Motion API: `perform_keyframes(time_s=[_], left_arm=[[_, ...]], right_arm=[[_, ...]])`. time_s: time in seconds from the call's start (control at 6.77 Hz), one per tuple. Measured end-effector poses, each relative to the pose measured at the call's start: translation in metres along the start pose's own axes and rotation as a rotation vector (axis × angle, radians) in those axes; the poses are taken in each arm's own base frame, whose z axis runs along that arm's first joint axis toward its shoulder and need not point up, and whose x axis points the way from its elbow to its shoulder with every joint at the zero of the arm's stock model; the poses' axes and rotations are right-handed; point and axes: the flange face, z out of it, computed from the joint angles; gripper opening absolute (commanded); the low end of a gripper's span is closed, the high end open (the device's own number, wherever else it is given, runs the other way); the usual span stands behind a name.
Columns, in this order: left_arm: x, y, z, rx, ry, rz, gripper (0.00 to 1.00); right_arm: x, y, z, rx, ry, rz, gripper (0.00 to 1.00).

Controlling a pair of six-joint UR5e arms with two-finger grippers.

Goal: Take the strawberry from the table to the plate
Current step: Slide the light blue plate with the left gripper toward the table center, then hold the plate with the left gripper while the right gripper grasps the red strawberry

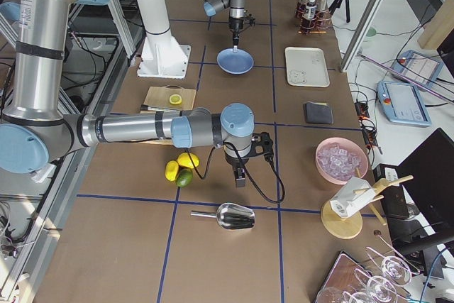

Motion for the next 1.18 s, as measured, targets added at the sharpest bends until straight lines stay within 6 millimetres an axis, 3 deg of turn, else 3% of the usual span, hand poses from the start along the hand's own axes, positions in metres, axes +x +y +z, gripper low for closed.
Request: perform_keyframes(time_s=[0.74,0.89,1.03,1.18], left_arm=[[-0.008,-0.003,0.008,0.039,-0.022,-0.005,0.00],[-0.009,-0.003,0.008,0.045,-0.022,-0.006,0.54],[-0.012,-0.003,0.007,0.047,-0.025,-0.007,0.73],[-0.020,-0.002,0.004,0.049,-0.030,-0.009,0.77]], right_arm=[[-0.001,0.000,0.000,0.001,-0.002,0.001,1.00],[-0.001,0.000,0.000,0.001,-0.002,0.000,1.00],[-0.002,-0.001,0.000,0.002,-0.006,-0.005,1.00],[-0.005,-0.002,0.003,0.008,-0.014,-0.022,1.00]])
